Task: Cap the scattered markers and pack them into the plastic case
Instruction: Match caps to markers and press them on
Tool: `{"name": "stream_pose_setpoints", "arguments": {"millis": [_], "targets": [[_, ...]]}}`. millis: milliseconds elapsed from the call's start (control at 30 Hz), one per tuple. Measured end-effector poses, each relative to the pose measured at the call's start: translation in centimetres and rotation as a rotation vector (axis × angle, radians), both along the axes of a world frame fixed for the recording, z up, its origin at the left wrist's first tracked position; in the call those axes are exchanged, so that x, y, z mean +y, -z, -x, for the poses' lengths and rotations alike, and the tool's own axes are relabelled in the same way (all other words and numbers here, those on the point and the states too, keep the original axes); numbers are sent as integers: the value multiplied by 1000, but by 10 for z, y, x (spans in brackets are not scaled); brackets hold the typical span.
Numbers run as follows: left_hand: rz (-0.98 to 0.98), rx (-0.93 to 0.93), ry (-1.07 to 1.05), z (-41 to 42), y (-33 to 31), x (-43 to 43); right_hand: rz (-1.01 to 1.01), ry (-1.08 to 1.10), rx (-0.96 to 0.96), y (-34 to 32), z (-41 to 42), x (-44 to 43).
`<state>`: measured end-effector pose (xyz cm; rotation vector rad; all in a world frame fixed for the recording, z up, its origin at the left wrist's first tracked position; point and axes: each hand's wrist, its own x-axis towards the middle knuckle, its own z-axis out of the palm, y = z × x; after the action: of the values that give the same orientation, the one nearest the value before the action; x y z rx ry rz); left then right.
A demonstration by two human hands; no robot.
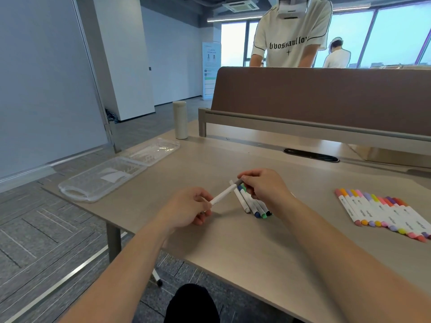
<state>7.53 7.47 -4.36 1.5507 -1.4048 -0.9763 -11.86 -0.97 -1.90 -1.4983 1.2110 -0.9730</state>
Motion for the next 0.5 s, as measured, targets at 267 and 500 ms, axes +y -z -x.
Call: {"name": "stream_pose_setpoints", "arguments": {"millis": [267,500], "targets": [[132,-178,-48,13,8,-6,84,51,17,0,-13,5],[99,-201,-79,15,10,-7,50,42,-24,4,-17,4]]}}
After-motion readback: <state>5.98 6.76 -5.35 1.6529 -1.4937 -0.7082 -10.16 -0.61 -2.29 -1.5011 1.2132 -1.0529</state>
